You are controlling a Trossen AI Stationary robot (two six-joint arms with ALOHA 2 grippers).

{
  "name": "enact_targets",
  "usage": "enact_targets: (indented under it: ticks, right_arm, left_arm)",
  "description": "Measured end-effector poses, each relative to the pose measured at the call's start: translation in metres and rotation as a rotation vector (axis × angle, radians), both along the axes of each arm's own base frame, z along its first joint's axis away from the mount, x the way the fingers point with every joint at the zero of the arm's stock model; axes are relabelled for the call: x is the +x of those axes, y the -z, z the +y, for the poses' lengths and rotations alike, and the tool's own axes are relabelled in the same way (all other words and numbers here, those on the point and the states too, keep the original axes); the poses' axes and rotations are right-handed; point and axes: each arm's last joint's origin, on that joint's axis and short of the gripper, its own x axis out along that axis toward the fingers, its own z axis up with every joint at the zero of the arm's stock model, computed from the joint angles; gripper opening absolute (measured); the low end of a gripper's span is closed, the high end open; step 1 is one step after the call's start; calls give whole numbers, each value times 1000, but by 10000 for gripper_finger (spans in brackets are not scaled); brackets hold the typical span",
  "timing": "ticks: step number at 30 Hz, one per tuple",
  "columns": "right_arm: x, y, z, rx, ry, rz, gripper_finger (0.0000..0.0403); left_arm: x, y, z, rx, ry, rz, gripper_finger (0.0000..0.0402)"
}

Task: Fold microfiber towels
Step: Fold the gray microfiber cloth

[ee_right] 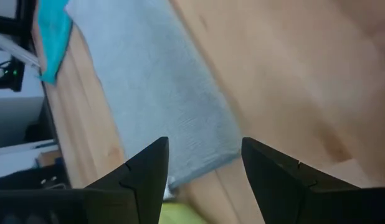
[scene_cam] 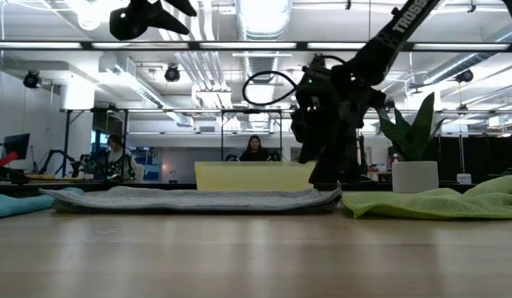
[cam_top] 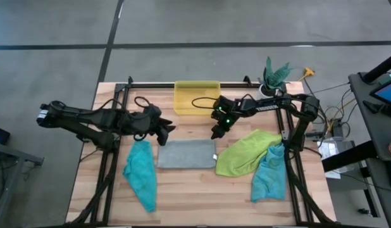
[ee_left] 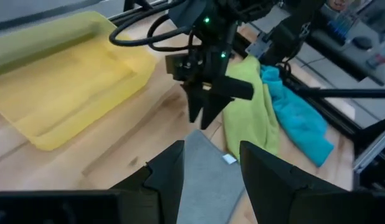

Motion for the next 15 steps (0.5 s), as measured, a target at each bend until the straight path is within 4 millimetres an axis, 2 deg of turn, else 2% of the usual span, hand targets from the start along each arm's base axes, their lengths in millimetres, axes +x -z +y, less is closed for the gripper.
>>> enact_targets:
  ticks: [8, 15]
  right_arm:
    - [-8, 20, 3, -20, -3, 46, 198]
    - [-1, 26, 4, -3, -4, -3, 198]
  left_arm:
    - [4, 4, -2, -72, 6, 9, 140]
    - [9, 8, -4, -114, 32, 24, 140]
